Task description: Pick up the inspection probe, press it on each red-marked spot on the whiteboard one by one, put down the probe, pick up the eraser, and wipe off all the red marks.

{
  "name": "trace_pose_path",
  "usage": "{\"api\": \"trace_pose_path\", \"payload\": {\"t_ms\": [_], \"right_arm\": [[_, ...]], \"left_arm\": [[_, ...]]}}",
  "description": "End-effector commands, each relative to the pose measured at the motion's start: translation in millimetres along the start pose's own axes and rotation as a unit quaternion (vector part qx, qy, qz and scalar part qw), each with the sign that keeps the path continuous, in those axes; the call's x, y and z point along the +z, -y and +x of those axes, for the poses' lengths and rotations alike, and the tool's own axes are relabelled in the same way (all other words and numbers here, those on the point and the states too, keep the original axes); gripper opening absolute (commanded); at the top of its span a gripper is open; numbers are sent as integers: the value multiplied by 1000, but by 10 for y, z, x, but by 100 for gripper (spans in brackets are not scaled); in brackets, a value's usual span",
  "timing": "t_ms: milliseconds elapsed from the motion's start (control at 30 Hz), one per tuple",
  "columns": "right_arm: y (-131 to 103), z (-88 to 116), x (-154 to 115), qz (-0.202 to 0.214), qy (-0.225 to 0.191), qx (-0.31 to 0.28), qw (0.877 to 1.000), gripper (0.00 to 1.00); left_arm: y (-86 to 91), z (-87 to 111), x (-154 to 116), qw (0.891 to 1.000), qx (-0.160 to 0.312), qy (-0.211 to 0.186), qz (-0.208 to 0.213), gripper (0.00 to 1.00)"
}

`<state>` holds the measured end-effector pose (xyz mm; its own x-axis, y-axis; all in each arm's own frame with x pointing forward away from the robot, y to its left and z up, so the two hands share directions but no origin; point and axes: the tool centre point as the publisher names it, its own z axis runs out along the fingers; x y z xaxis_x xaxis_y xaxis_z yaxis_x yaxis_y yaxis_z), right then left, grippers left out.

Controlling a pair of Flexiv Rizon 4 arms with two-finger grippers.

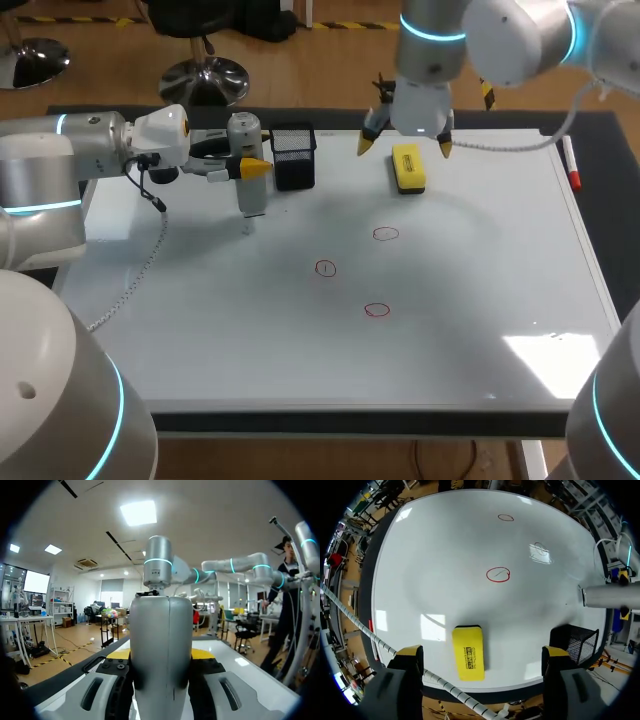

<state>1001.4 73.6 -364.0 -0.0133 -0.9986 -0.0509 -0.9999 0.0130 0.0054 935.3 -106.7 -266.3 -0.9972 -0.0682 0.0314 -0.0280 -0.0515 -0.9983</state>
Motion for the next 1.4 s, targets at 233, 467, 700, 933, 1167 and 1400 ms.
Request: {"api": "trace_pose_path", "payload": {"t_ms": [233, 467, 700, 933, 1167, 1400], "right_arm": [[145, 62, 109, -8, 11, -22, 1000, 100], [201, 58, 181, -14, 7, -34, 999, 100], [250, 25, 239, -18, 6, -43, 999, 100], [310, 97, 258, -15, 5, -35, 999, 100], [338, 119, 320, -11, 13, -24, 1000, 100], [338, 94, 401, -12, 17, -20, 1000, 100]], "left_arm": [[5, 0, 1, 1000, 0, 0, 1, 0], [5, 0, 1, 1000, 0, 0, 1, 0], [5, 0, 1, 1000, 0, 0, 1, 0], [5, 0, 1, 1000, 0, 0, 1, 0], [5, 0, 1, 1000, 0, 0, 1, 0], [5, 0, 1, 1000, 0, 0, 1, 0]]}}
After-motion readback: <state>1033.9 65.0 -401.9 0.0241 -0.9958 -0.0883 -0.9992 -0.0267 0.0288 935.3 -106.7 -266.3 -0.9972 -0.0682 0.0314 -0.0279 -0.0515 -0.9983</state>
